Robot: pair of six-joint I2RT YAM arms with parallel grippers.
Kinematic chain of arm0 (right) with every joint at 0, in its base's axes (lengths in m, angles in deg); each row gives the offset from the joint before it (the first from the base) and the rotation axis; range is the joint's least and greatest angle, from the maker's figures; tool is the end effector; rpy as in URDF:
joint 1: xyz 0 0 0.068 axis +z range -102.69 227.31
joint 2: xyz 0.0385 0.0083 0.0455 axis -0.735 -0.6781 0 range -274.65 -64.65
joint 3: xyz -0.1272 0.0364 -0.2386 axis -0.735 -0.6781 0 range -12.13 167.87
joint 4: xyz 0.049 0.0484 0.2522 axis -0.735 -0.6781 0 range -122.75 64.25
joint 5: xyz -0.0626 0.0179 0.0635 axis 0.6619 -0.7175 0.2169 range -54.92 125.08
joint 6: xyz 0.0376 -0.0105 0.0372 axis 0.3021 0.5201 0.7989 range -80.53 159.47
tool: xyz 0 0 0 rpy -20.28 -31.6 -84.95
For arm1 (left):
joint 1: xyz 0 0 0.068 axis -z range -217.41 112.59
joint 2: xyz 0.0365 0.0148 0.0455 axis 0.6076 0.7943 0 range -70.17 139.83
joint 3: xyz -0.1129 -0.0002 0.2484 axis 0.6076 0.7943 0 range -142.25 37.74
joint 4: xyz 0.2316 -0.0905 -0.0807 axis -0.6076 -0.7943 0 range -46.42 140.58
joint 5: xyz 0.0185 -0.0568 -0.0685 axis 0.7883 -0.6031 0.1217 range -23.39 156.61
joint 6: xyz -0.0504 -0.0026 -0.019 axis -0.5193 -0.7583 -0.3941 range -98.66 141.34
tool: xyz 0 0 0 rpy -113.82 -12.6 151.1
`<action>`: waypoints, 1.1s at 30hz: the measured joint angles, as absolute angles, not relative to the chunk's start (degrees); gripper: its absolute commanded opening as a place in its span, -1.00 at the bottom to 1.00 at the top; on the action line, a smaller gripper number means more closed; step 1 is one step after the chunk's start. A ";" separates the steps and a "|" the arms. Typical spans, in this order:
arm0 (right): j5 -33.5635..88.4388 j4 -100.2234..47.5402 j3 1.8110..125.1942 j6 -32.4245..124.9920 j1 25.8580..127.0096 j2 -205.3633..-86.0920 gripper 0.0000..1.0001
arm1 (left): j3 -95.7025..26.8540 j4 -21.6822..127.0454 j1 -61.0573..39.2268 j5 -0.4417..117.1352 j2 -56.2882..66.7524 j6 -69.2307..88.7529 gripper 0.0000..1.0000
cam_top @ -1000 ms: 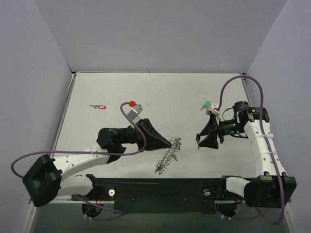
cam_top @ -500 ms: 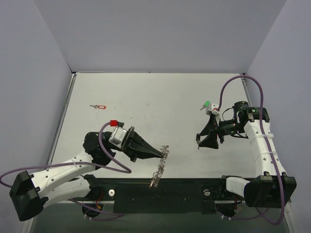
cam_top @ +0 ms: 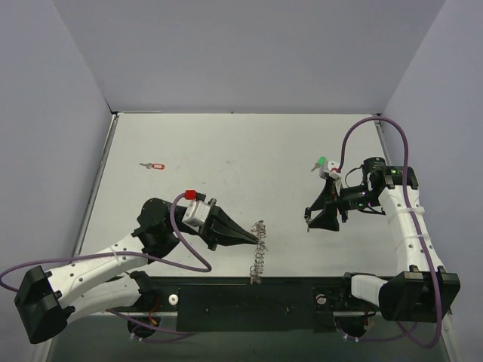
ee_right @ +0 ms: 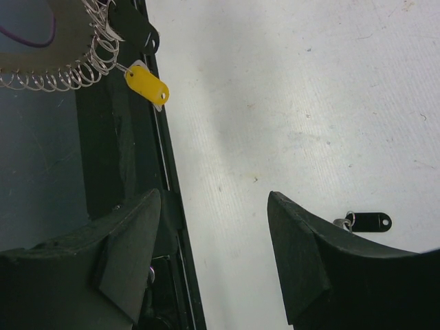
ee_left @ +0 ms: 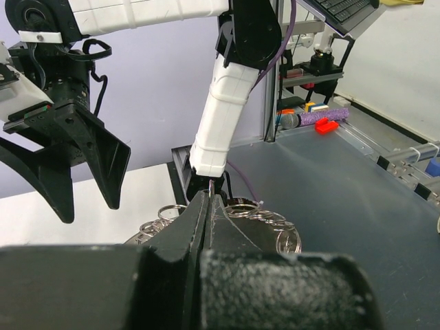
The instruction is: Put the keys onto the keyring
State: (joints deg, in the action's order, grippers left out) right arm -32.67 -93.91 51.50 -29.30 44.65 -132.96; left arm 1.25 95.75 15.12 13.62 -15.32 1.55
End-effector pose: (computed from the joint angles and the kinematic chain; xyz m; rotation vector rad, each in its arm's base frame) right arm 0.1986 0.0239 0.3150 -1.2957 1.6094 0.9395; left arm 0.1020 -0.1796 0.3523 1.2131 0.8372 -1.5594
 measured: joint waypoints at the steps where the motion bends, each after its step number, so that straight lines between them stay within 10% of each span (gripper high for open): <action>1: -32.67 -93.91 51.50 -29.37 44.65 -132.96 0.18 | 1.23 95.66 15.12 13.62 -15.32 1.72 -1.00; 33: -32.67 -93.93 51.50 -29.68 44.28 -132.96 0.18 | 2.98 96.05 15.10 21.11 -17.07 -2.19 -1.00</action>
State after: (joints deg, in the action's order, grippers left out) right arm -32.67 -93.93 51.50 -29.68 44.28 -132.96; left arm 2.98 96.05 15.10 21.11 -17.07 -2.19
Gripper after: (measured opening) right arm 0.589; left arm 0.017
